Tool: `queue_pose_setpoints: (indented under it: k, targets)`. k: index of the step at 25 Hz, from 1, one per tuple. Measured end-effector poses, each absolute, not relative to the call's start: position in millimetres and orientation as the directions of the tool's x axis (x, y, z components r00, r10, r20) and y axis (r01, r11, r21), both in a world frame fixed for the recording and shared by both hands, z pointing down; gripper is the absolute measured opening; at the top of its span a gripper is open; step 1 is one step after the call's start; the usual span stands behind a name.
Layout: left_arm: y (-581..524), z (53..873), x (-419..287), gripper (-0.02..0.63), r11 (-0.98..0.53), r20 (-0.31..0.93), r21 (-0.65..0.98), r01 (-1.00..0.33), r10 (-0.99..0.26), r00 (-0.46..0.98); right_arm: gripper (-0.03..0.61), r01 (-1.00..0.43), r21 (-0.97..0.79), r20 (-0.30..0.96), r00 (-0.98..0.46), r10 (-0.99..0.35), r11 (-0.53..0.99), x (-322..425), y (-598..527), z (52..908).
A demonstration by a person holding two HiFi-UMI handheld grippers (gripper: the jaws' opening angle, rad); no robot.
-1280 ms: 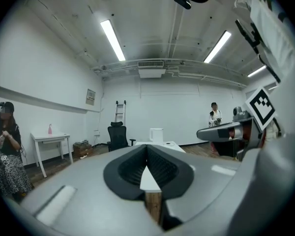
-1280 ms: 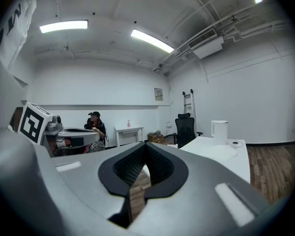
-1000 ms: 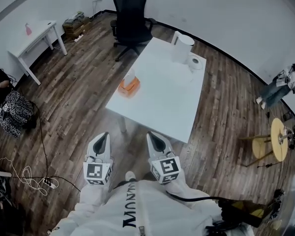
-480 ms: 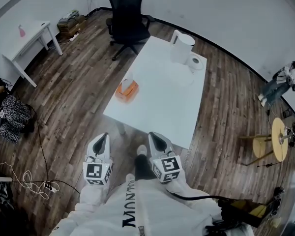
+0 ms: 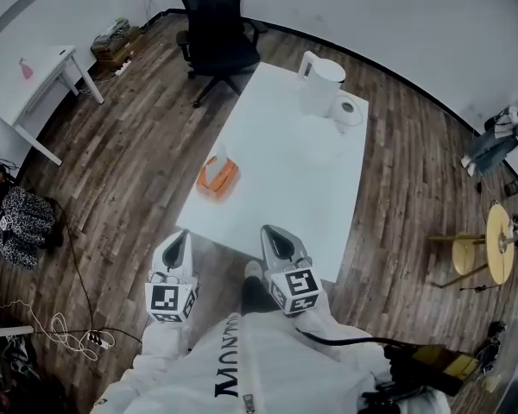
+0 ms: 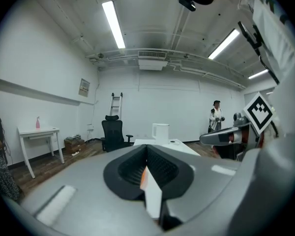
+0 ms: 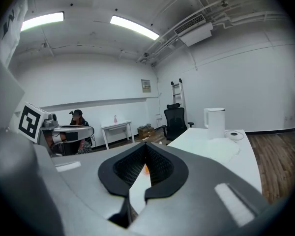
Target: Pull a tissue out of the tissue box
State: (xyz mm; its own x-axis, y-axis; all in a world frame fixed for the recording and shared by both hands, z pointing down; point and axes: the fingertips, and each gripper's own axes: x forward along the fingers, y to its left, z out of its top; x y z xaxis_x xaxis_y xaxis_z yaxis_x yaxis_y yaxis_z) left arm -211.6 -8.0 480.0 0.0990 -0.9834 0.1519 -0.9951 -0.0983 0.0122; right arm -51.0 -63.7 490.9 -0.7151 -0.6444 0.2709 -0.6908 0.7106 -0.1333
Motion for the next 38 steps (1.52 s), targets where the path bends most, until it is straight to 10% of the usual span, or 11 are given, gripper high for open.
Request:
queue_pose_setpoints:
  k: [38]
  targets:
    - [-147.2, 493.3, -239.2, -0.002, -0.099, 0.344, -0.065, -0.993, -0.936, 0.071, 0.002, -0.66, -0.302, 0.289, -0.751, -0.594, 0.687, -61.5, -193.0, 510.4]
